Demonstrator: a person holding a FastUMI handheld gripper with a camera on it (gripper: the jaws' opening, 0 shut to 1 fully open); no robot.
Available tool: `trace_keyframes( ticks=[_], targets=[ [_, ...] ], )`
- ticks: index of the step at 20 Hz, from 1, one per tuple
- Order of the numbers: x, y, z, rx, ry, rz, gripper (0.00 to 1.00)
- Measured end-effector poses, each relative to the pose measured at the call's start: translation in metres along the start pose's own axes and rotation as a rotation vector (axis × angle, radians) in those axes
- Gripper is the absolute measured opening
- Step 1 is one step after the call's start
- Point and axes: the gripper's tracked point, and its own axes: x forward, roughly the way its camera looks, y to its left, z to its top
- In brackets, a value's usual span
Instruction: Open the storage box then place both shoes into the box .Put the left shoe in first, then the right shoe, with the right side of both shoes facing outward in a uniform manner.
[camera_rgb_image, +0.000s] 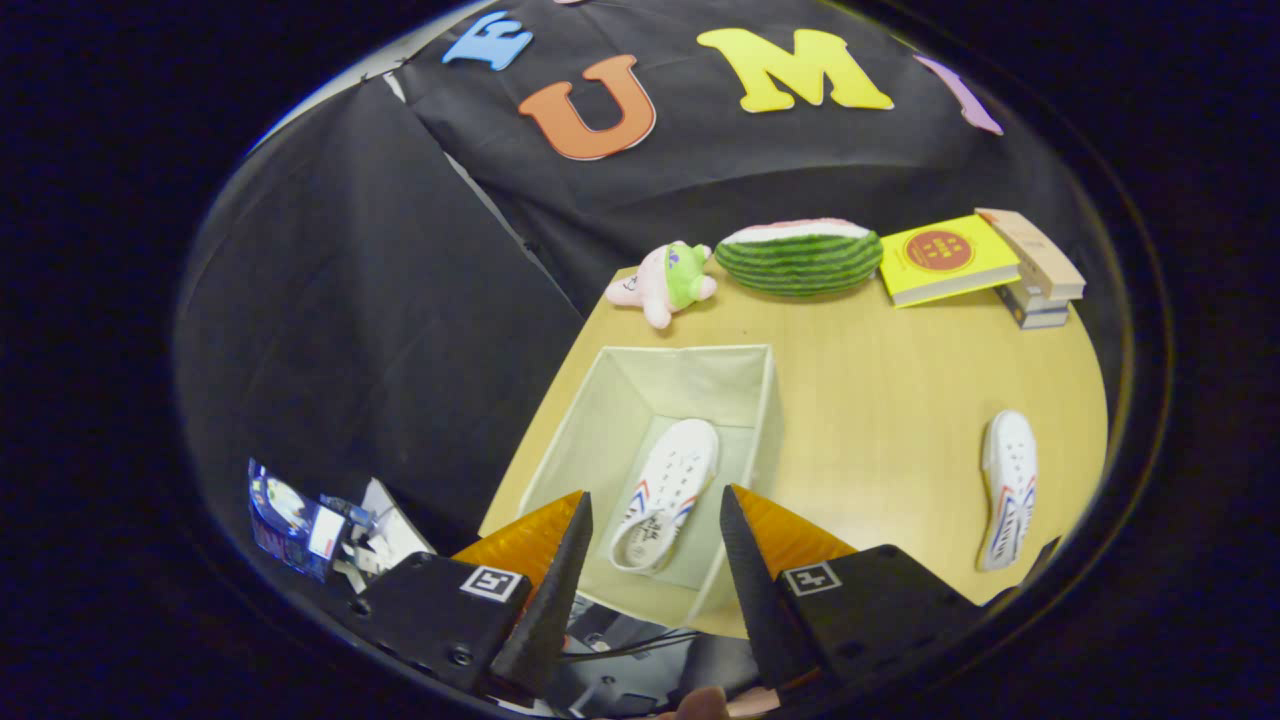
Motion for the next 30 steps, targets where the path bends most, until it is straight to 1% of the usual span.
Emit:
trace_keyframes(
  ticks=[2,4,7,11,13,15,18,23,27,30],
  targets=[
    [-0.026,-0.046,-0.001,-0.038,-0.024,-0.087,0.82],
    [-0.052,-0.099,-0.003,-0.024,-0.040,-0.159,0.84],
    [-0.074,-0.187,-0.023,-0.002,0.010,-0.262,0.84],
    [-0.080,-0.283,-0.073,0.084,0.144,-0.333,0.84],
    [-0.076,-0.323,-0.093,0.128,0.192,-0.358,0.84],
    [-0.066,-0.352,-0.101,0.150,0.218,-0.369,0.84],
    [-0.049,-0.387,-0.111,0.146,0.255,-0.388,0.84],
    [-0.015,-0.398,-0.119,0.167,0.297,-0.303,0.82],
    [0.005,-0.406,-0.114,0.166,0.313,-0.288,0.82],
    [0.013,-0.406,-0.111,0.190,0.320,-0.249,0.81]
  ],
)
